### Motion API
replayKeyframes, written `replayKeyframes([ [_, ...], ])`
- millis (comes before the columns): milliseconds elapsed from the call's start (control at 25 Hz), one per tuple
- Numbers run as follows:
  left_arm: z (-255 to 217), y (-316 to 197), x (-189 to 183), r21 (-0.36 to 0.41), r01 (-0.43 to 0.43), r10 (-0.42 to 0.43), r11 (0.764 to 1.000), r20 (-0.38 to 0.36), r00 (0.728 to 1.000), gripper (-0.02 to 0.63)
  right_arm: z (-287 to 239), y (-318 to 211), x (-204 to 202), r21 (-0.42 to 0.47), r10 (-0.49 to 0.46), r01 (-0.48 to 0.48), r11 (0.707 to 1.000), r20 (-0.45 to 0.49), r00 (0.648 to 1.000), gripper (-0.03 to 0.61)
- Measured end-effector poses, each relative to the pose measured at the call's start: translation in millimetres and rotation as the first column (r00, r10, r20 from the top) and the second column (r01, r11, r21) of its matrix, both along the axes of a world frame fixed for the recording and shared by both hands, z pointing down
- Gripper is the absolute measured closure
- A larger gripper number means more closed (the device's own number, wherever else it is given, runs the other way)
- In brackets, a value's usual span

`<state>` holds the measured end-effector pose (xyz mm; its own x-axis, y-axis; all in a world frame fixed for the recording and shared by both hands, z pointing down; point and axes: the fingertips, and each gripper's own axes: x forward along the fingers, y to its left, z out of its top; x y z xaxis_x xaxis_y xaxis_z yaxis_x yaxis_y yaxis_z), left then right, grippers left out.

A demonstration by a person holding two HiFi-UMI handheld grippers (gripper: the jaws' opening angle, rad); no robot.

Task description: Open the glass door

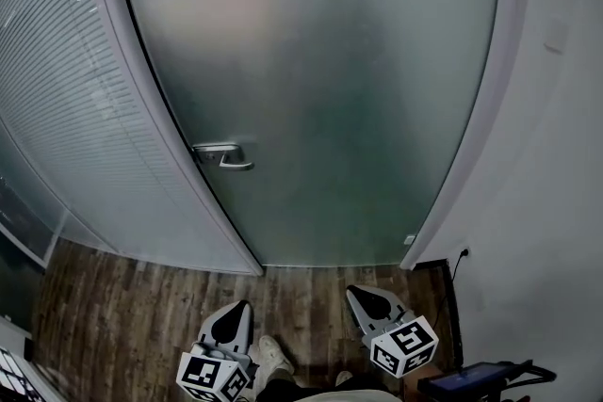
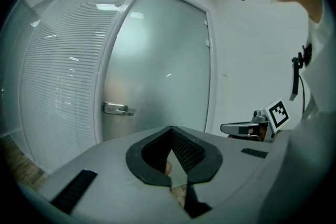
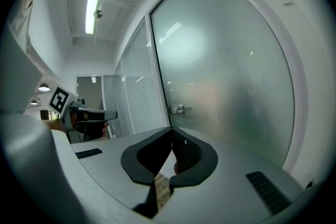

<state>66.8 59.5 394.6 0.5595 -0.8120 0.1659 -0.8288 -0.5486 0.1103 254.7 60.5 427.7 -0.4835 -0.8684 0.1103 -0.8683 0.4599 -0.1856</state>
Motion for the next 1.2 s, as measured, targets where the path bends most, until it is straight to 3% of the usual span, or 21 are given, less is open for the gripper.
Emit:
replayKeyframes([
  [280, -23, -118, -31, 0.045, -0.052, 0.053, 0.998, -0.015, 0.998, 0.615, -17, -91, -20, -0.014, 0.064, -0.064, 0.998, -0.049, 0.997, 0.577],
  [560, -27, -229, -86, 0.009, -0.087, 0.087, 0.996, -0.053, 0.995, 0.615, -37, -197, -80, -0.037, 0.082, -0.086, 0.996, -0.091, 0.992, 0.577],
  [920, 7, -323, -161, -0.007, -0.099, 0.098, 0.995, -0.089, 0.991, 0.614, -17, -291, -151, -0.028, 0.096, -0.099, 0.995, -0.108, 0.99, 0.577],
  [1200, 11, -360, -178, -0.05, -0.095, 0.089, 0.994, -0.122, 0.988, 0.615, -21, -334, -174, -0.079, 0.043, -0.056, 0.995, -0.162, 0.986, 0.575],
])
